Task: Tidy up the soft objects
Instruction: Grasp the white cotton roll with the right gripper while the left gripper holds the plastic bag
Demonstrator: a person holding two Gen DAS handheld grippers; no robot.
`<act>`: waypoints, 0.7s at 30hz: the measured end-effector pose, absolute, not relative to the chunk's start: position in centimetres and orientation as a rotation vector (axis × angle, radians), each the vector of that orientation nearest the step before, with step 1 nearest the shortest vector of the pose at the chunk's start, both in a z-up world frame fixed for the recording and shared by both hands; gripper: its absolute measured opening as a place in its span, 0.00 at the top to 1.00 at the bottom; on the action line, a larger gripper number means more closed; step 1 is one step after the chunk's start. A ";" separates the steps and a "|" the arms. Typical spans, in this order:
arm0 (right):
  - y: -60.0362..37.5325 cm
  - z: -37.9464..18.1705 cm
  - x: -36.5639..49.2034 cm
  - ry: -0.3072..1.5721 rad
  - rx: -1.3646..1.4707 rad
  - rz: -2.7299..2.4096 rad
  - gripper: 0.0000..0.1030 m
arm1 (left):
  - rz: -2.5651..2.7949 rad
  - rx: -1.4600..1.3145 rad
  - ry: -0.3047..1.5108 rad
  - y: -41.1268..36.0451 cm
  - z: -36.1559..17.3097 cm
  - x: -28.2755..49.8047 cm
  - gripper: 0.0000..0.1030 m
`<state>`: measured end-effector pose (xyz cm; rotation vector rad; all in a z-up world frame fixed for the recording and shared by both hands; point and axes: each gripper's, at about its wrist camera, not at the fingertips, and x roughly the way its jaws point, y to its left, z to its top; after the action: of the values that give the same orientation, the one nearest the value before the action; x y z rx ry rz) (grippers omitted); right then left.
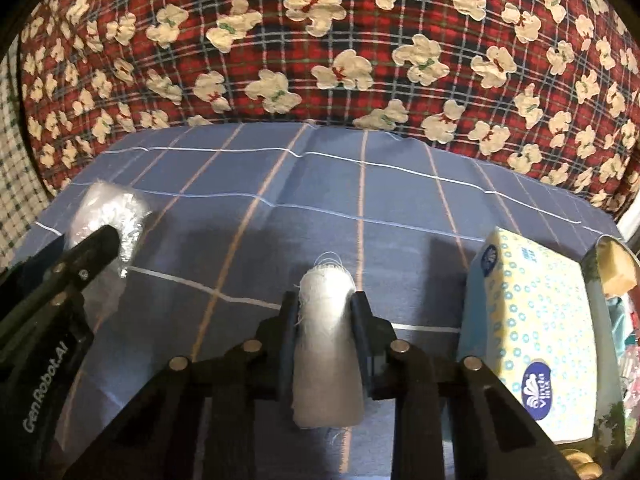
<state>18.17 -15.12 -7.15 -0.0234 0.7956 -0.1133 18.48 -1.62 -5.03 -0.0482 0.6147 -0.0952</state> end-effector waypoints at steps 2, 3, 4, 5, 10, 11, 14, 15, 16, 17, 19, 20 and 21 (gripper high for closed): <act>-15.4 -7.2 18.2 0.797 -0.002 -0.104 0.72 | -0.093 -0.055 0.605 -1.5 -4.9 18.3 0.75; -15.5 -7.2 18.2 0.792 0.010 -0.098 0.72 | -0.090 -0.056 0.600 -1.4 -4.9 18.2 0.75; -15.6 -7.1 18.1 0.782 0.022 -0.090 0.72 | -0.084 -0.056 0.592 -1.4 -4.8 18.1 0.75; -15.8 -6.9 17.9 0.768 0.031 -0.088 0.72 | -0.083 -0.056 0.587 -1.4 -4.8 18.0 0.75; -15.8 -6.1 16.7 0.695 0.050 -0.052 0.72 | -0.069 -0.058 0.568 -1.3 -4.7 17.6 0.75; -15.8 -5.9 16.4 0.675 0.054 -0.048 0.72 | -0.066 -0.060 0.565 -1.2 -4.6 17.5 0.75; -15.8 -5.2 15.6 0.616 0.062 -0.037 0.72 | -0.057 -0.060 0.547 -1.2 -4.5 17.1 0.75; -15.9 -5.0 15.2 0.595 0.066 -0.029 0.72 | -0.054 -0.059 0.539 -1.2 -4.4 16.9 0.75; -15.9 -4.8 14.9 0.577 0.069 -0.029 0.72 | -0.052 -0.058 0.535 -1.2 -4.4 16.8 0.75; -16.0 -4.5 14.6 0.553 0.075 -0.023 0.72 | -0.049 -0.058 0.529 -1.1 -4.3 16.7 0.75; -16.0 -4.3 14.2 0.526 0.081 -0.017 0.72 | -0.048 -0.060 0.520 -1.1 -4.2 16.4 0.75; -16.0 -4.2 13.9 0.512 0.084 -0.012 0.72 | -0.046 -0.060 0.518 -1.1 -4.2 16.4 0.75; -16.0 -4.1 13.8 0.502 0.087 -0.006 0.72 | -0.043 -0.062 0.512 -1.0 -4.2 16.2 0.75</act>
<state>13.76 -16.05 -4.08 0.0867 0.5021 -0.0058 16.22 -1.03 -4.18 -0.0616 0.5119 -0.0434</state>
